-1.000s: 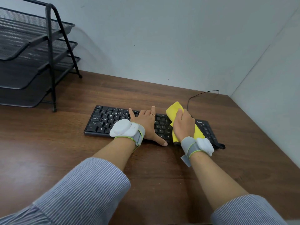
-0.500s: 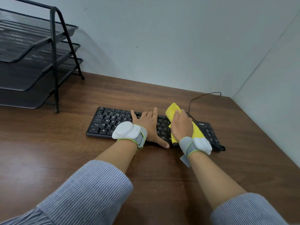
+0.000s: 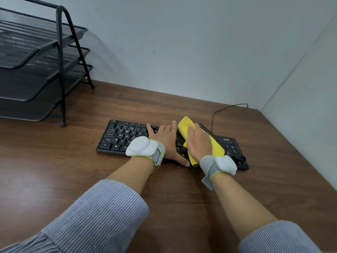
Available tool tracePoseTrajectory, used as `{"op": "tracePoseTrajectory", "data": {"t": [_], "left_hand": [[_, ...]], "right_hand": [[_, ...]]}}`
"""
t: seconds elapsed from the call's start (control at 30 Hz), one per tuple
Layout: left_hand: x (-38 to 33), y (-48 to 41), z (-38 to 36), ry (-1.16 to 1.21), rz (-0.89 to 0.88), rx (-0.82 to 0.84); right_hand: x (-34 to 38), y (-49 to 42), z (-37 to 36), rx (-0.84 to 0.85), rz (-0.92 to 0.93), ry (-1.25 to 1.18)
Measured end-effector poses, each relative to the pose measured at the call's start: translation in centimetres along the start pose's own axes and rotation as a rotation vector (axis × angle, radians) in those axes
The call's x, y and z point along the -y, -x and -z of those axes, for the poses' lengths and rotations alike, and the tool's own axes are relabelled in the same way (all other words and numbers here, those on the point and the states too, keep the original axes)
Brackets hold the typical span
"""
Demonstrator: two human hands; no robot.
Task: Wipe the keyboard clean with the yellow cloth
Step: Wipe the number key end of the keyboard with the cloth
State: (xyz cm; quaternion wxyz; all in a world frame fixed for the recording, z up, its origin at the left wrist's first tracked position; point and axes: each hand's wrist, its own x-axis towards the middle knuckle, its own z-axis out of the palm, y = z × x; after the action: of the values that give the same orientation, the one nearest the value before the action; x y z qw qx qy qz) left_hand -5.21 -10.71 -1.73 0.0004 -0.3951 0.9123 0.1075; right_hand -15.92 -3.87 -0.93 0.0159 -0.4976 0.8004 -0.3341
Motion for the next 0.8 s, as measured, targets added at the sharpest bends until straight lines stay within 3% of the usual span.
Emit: {"op": "tracePoseTrajectory", "data": {"t": [0.1, 0.3, 0.5, 0.67, 0.8], "left_hand": [[0.1, 0.0, 0.0, 0.004, -0.004, -0.002], [-0.2, 0.2, 0.2, -0.011, 0.011, 0.028], [-0.3, 0.3, 0.2, -0.013, 0.012, -0.006], [-0.3, 0.4, 0.3, -0.012, 0.019, 0.025], [-0.2, 0.3, 0.2, -0.011, 0.018, 0.003]], "right_hand": [[-0.2, 0.9, 0.0, 0.015, 0.087, 0.012], [-1.4, 1.9, 1.2, -0.153, -0.061, -0.049], [-0.4, 3.7, -0.2, -0.048, 0.056, 0.029], [-1.5, 3.9, 0.6, -0.142, -0.046, -0.022], [-0.5, 4.6, 0.2, -0.098, 0.051, 0.019]]}}
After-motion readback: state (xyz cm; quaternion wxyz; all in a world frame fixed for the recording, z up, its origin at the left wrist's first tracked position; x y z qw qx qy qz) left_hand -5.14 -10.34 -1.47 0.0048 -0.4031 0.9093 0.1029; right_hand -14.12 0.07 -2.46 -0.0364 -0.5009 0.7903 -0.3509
